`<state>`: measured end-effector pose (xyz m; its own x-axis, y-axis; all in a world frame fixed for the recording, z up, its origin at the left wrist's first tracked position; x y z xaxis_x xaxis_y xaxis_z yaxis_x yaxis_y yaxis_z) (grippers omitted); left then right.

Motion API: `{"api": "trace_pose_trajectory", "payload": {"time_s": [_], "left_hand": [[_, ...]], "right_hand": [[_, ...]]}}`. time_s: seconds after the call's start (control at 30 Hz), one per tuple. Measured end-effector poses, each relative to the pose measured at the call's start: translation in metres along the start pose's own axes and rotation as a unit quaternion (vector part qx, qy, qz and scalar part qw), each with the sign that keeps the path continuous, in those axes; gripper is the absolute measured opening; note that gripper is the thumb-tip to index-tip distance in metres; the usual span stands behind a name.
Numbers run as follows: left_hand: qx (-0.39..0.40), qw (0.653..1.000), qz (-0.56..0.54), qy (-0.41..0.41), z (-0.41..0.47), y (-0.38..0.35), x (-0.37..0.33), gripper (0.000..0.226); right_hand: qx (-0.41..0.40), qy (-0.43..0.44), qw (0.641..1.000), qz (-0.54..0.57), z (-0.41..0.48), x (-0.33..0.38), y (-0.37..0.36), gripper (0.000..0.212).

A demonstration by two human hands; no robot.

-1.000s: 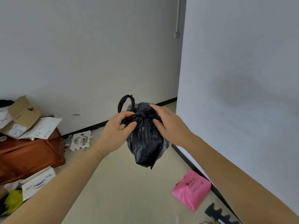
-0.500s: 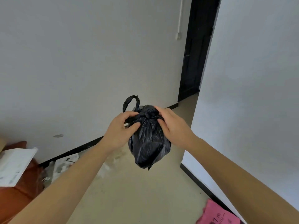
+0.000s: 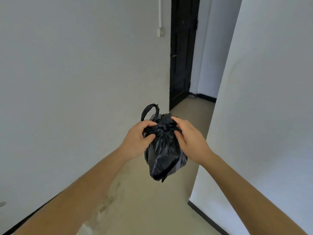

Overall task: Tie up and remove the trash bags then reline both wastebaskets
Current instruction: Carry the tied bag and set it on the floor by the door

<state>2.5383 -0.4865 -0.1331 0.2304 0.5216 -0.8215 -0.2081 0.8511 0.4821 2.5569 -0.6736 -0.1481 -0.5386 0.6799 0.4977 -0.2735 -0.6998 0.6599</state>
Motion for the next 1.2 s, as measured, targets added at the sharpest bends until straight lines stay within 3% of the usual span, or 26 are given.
{"api": "trace_pose_trajectory", "payload": {"time_s": [0.33,0.6,0.9,1.2], "left_hand": [[-0.046,0.998,-0.024,-0.028,0.281,0.038,0.067,0.033],[-0.001,0.999,-0.041,-0.030,0.490,0.009,0.167,0.030],[0.106,0.990,-0.036,-0.081,0.708,-0.133,0.189,0.031],[0.111,0.992,0.045,-0.047,0.912,-0.274,0.223,0.030]], "right_hand": [[-0.025,0.025,0.999,-0.003,0.261,-0.064,-0.094,0.049],[-0.027,-0.009,0.999,-0.046,0.425,-0.160,-0.189,0.042],[-0.116,-0.102,0.986,-0.062,0.550,-0.346,-0.192,0.029],[-0.067,-0.152,0.985,-0.048,0.692,-0.549,-0.228,0.027]]}}
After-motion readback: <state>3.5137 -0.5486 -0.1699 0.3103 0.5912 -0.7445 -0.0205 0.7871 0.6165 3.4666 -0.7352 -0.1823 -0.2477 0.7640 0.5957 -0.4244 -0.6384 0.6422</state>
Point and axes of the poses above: each hand's wrist, its own z-axis towards the middle knuckle, its own y-axis out of the back of the hand, x = y × z, the point moved 6 cm from there along z, towards the middle knuckle, and after that the axes turned 10 degrees about -x, right-handed, at the moved point
